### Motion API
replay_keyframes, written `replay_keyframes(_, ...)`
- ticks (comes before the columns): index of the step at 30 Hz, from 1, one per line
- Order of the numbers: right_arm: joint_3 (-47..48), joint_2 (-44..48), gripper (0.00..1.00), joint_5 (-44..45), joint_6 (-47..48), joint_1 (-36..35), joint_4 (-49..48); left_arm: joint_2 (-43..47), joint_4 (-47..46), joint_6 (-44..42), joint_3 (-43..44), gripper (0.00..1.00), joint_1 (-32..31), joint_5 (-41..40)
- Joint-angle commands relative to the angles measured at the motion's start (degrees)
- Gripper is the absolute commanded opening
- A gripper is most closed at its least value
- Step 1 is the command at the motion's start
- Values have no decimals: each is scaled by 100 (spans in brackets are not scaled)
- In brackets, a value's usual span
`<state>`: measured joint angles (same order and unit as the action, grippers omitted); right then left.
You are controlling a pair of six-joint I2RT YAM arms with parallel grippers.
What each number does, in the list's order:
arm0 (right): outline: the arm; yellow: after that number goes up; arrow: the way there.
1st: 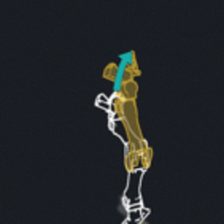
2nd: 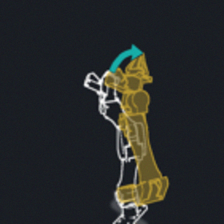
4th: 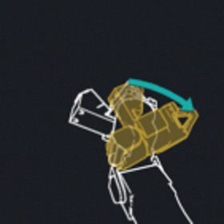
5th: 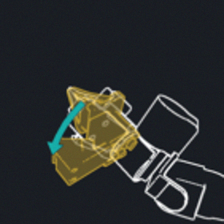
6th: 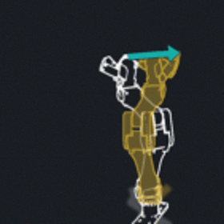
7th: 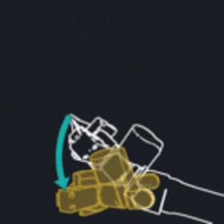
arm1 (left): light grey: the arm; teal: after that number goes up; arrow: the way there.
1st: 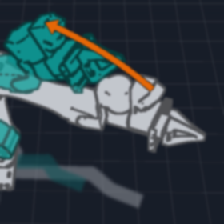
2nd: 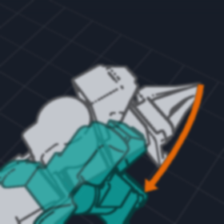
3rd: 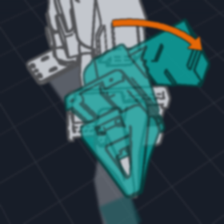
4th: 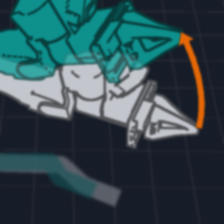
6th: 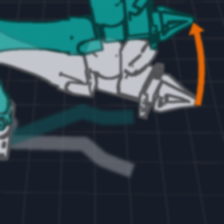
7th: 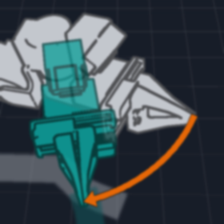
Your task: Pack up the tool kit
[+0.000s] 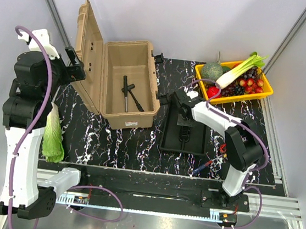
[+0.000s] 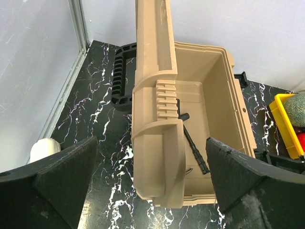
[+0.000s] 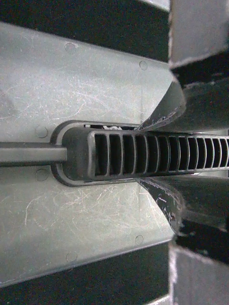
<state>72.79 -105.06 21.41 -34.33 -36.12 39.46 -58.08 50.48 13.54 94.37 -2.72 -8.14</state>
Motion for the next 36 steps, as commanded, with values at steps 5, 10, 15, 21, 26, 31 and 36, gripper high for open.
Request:
replay_keyframes(5,1122,1136,0,1426,409,-27,544,166,-223,8,99,99,17,14)
replay_keyframes(10,1571,1207,0,2041,654,-27,747,271,-223,17,64,99,17,14)
replay_keyframes(15,1966,1136,0,2903,1199,-27,642,420,-223,43,29,99,17,58)
replay_keyframes(21,2756,1207,0,2100,2086,-62,-201,535,-214,35,73,99,17,49)
replay_keyframes(26,5065,-13,0,2123,2642,-641,798,465,-240,131,213,99,17,409)
replay_keyframes(31,6807,-1015,0,1446,2238,-1072,1485,482,-346,237,240,99,17,691)
replay_keyframes(36,7854,-1833,0,857,1755,-1502,1714,491,-346,263,249,99,17,726)
